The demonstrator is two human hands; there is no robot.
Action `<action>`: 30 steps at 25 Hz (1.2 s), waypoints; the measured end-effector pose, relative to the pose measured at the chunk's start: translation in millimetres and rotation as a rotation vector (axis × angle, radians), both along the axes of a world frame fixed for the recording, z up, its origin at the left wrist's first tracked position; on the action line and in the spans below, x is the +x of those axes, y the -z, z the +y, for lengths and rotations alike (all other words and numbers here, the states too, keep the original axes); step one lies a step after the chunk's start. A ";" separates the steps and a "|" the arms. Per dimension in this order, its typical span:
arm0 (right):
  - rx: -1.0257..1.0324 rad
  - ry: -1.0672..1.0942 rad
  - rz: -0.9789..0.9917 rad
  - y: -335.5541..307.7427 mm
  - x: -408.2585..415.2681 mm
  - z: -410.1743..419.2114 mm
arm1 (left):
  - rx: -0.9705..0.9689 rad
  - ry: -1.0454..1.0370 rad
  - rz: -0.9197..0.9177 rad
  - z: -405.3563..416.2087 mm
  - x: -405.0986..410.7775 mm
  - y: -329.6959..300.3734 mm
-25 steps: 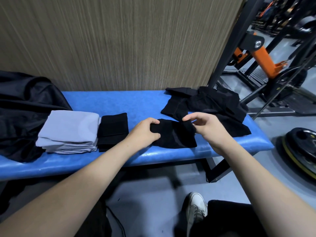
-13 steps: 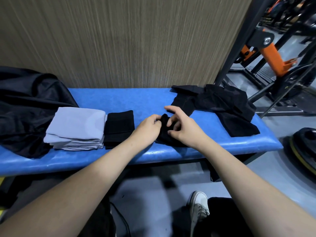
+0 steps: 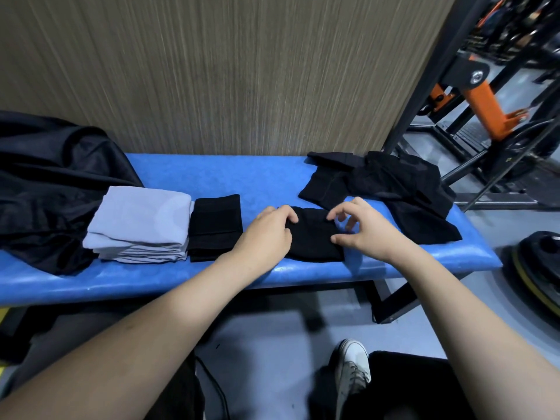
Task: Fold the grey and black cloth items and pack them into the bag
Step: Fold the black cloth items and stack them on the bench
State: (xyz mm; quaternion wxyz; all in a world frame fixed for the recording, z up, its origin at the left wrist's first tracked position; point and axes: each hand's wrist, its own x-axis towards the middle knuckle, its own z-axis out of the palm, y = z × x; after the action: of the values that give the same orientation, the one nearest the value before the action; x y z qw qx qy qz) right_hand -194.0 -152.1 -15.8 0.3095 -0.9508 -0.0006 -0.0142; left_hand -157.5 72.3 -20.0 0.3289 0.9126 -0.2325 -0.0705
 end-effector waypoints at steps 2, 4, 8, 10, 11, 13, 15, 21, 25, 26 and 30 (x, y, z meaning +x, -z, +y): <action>-0.029 -0.029 0.059 4.6 -3.7 -5.3 | 0.193 -0.022 -0.115 -1.2 -6.5 0.1; -0.110 -0.044 0.070 8.6 -3.8 -4.4 | 0.386 -0.053 -0.332 -3.5 -10.7 0.0; -0.198 -0.054 0.041 10.1 1.5 3.3 | 0.472 -0.030 -0.555 -3.7 -6.1 -0.8; -0.208 -0.079 0.039 9.6 3.8 7.2 | 0.539 0.053 -0.569 -0.9 -3.2 0.4; -0.213 -0.087 0.048 9.3 5.1 9.9 | 0.593 0.087 -0.572 1.1 -2.3 -0.3; -0.220 -0.101 0.062 8.8 7.7 15.3 | 0.701 0.132 -0.557 5.9 0.2 -3.2; -0.221 -0.112 0.070 8.4 9.0 19.1 | 0.763 0.157 -0.494 9.9 2.9 -6.4; -0.232 -0.117 0.077 8.0 9.1 20.2 | 0.712 0.199 -0.337 14.1 5.0 -12.2; -0.167 -0.122 0.076 9.4 6.9 16.8 | 0.646 0.173 -0.274 14.1 6.1 -14.8; -0.123 -0.118 0.077 8.6 6.4 14.7 | 0.635 0.162 -0.261 13.4 6.2 -15.9; -0.007 -0.096 0.071 8.4 7.5 5.0 | 0.685 0.145 -0.222 6.2 5.1 -21.9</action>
State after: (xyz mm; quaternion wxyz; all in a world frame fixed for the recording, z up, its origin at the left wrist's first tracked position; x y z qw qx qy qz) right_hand -186.5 -147.2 -24.1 0.3061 -0.9507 -0.0353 0.0343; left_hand -152.4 78.5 1.9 -0.0288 0.9531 -0.2936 -0.0677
